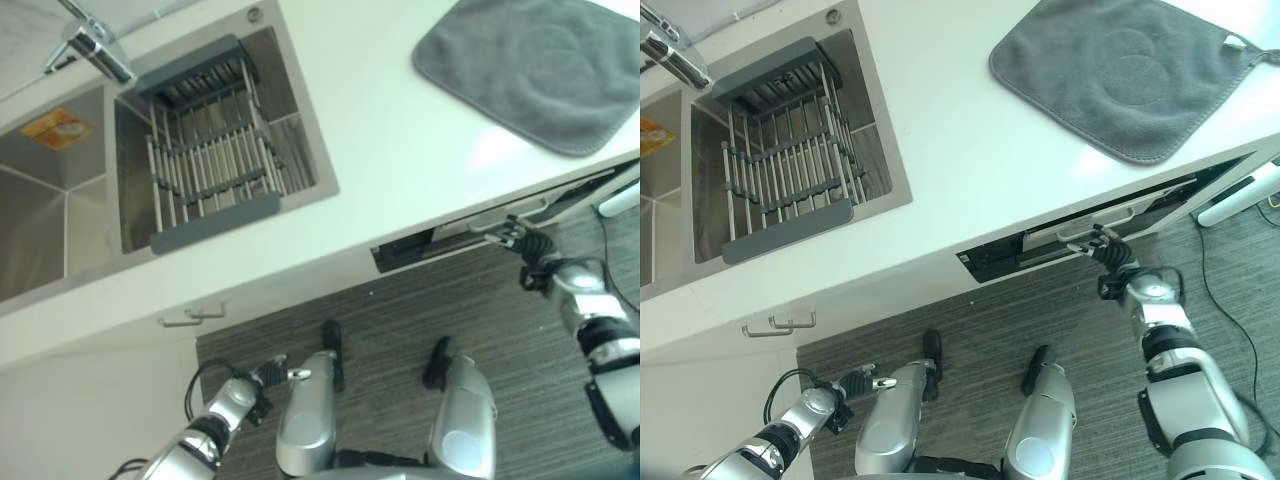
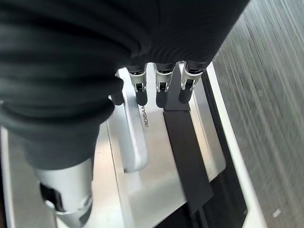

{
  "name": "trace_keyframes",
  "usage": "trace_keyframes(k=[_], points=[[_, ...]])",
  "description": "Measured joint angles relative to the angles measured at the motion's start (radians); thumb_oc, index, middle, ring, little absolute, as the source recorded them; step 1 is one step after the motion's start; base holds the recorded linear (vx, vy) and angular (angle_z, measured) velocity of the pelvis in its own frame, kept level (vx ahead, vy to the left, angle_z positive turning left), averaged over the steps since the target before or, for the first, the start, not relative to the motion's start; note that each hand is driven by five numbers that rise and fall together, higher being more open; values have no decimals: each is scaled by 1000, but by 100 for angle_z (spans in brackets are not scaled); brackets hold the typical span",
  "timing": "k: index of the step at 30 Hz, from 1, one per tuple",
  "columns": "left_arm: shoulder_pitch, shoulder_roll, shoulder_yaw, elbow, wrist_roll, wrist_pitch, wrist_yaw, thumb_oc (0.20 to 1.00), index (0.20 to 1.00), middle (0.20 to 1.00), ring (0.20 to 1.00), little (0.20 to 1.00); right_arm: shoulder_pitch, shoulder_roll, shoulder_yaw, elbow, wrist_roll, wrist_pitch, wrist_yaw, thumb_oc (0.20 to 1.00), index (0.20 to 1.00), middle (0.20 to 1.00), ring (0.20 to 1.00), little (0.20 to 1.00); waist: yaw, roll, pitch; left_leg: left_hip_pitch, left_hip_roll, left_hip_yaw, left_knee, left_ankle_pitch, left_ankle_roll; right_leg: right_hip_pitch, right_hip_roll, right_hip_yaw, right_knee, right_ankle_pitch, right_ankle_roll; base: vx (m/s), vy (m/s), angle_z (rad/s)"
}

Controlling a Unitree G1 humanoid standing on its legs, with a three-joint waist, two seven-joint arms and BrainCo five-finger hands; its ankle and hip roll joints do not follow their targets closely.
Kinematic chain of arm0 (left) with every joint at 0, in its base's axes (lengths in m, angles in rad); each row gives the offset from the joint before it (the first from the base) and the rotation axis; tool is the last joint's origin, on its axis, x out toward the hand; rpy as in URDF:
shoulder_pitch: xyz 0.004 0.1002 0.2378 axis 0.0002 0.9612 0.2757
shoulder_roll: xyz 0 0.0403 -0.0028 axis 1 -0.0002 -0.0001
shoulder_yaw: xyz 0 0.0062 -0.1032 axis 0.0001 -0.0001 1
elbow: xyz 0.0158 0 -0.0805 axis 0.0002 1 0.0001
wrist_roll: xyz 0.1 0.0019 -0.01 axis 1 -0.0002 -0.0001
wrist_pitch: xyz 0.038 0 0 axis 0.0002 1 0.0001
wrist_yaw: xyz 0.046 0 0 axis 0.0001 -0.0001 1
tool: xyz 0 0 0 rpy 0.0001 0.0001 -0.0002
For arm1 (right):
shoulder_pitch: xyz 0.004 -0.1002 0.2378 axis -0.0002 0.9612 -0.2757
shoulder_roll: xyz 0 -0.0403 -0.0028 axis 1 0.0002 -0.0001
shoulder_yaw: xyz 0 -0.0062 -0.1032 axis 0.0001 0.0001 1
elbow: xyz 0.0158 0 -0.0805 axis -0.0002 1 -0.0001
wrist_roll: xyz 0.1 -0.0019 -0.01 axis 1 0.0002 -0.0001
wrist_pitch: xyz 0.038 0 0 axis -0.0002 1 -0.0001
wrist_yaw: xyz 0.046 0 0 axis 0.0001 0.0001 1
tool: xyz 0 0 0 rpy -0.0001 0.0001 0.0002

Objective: Place the dishes in the dishwasher.

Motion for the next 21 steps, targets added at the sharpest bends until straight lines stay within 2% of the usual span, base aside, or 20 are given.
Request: trace_keyframes(k=[3, 6, 8, 11, 13, 16, 21], points=[[36, -4, 58, -68, -68, -9, 3, 1000, 1000, 1000, 1000, 1000, 205, 124, -39, -131, 0, -27, 2, 1000, 1000, 1000, 1000, 1000, -1, 4, -12, 63, 16, 32, -47, 5, -2, 50, 11, -4, -15, -8, 8, 13, 10, -3], [54, 0, 78, -133, -71, -46, 27, 1000, 1000, 1000, 1000, 1000, 327, 191, -4, -130, 0, -20, 12, 1000, 1000, 1000, 1000, 1000, -10, 8, -50, 84, 15, 38, -85, 14, -4, 61, 17, -7, -34, -5, 17, 0, 0, 0], [67, 0, 84, -167, -92, -59, 33, 1000, 1000, 1000, 1000, 1000, 383, 201, -10, -117, 0, -30, 22, 1000, 1000, 1000, 1000, 1000, -16, 5, -78, 103, 14, 49, -97, 25, -11, 70, 20, -5, -42, 1, 21, 6, 0, -4], [100, 0, 108, -196, -145, -72, 27, 1000, 1000, 1000, 1000, 1000, 486, 206, -42, -101, 0, -50, 36, 1000, 1000, 1000, 1000, 1000, -28, -18, -148, 148, 12, 61, -128, 29, -15, 113, 33, -6, -78, 6, 28, 7, -5, -7], [140, -2, 143, -209, -180, -74, 5, 1000, 1000, 1000, 1000, 1000, 524, 219, -57, -83, -1, -64, 49, 1000, 1000, 1000, 1000, 1000, -31, -47, -207, 180, 14, 80, -142, 25, -8, 140, 43, -2, -107, 6, 32, 12, -16, -11], [157, -4, 142, -196, -181, -74, -27, 1000, 1000, 1000, 1000, 1000, 535, 227, -58, -24, -3, -71, 58, 1000, 1000, 1000, 1000, 1000, -40, -74, -267, 199, 15, 82, -156, 17, 4, 156, 48, -2, -115, 6, 36, -34, -17, -3], [199, -36, 123, -145, -184, -92, -52, 1000, 1000, 1000, 1000, 1000, 547, 252, -56, 60, -12, -70, 65, 1000, 1000, 1000, 1000, 1000, -47, -73, -346, 245, 28, 97, -199, 16, 5, 197, 65, 1, -157, 8, 32, 17, -1, -8]])
